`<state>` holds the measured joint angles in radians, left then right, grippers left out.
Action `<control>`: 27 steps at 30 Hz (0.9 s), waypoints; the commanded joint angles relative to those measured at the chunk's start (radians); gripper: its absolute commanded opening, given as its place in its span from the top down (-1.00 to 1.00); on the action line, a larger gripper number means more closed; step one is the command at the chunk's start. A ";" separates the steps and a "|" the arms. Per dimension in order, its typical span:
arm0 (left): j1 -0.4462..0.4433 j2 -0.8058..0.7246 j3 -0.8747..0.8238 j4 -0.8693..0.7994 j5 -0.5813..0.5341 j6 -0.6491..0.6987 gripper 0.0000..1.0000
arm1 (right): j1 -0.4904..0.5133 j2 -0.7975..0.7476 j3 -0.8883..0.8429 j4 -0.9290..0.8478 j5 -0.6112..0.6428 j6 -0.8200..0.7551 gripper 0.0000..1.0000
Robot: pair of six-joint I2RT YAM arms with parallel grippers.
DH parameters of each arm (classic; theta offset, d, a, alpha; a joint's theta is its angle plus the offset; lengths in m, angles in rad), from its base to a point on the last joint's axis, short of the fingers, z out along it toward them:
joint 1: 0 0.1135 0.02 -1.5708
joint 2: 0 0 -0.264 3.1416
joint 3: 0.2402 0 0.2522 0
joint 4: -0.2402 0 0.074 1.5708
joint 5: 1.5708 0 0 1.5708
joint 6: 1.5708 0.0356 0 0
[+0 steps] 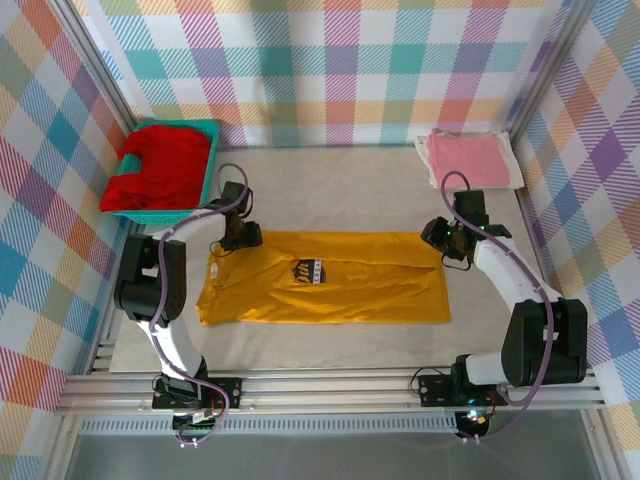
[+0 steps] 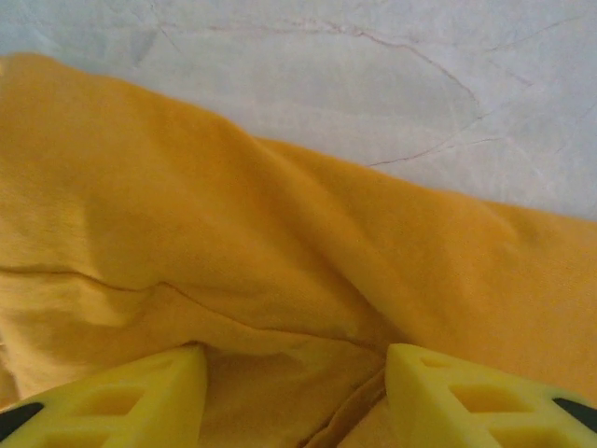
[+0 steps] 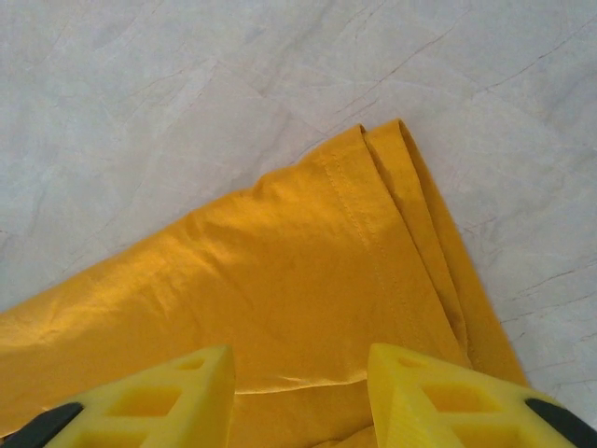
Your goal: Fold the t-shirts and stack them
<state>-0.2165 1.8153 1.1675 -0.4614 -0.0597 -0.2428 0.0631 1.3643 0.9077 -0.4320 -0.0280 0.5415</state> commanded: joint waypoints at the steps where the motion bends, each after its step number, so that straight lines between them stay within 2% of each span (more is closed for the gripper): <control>1: -0.018 0.028 -0.011 0.013 0.009 -0.016 0.00 | 0.001 0.011 -0.006 0.017 -0.018 -0.006 0.16; 7: -0.039 -0.030 -0.016 -0.003 -0.029 -0.029 0.03 | 0.002 0.013 -0.016 0.024 -0.020 -0.008 0.16; 10: -0.055 -0.074 -0.007 -0.042 -0.077 -0.037 -0.10 | 0.002 0.010 -0.011 0.024 -0.028 -0.006 0.15; 12: -0.064 -0.126 -0.026 -0.032 -0.098 -0.048 -0.10 | 0.001 0.006 -0.011 0.024 -0.029 -0.005 0.14; 15: -0.067 -0.183 -0.048 -0.017 -0.057 -0.051 -0.07 | 0.002 0.003 -0.009 0.022 -0.029 -0.005 0.14; 20: -0.066 -0.124 -0.024 -0.073 -0.047 -0.027 0.10 | 0.002 0.004 -0.007 0.027 -0.040 -0.003 0.13; 27: -0.064 -0.022 -0.009 -0.050 -0.055 -0.016 0.03 | 0.006 -0.017 -0.021 0.046 -0.073 -0.020 0.07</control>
<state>-0.2756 1.7721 1.1427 -0.4988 -0.1131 -0.2687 0.0631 1.3663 0.8989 -0.4110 -0.0700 0.5377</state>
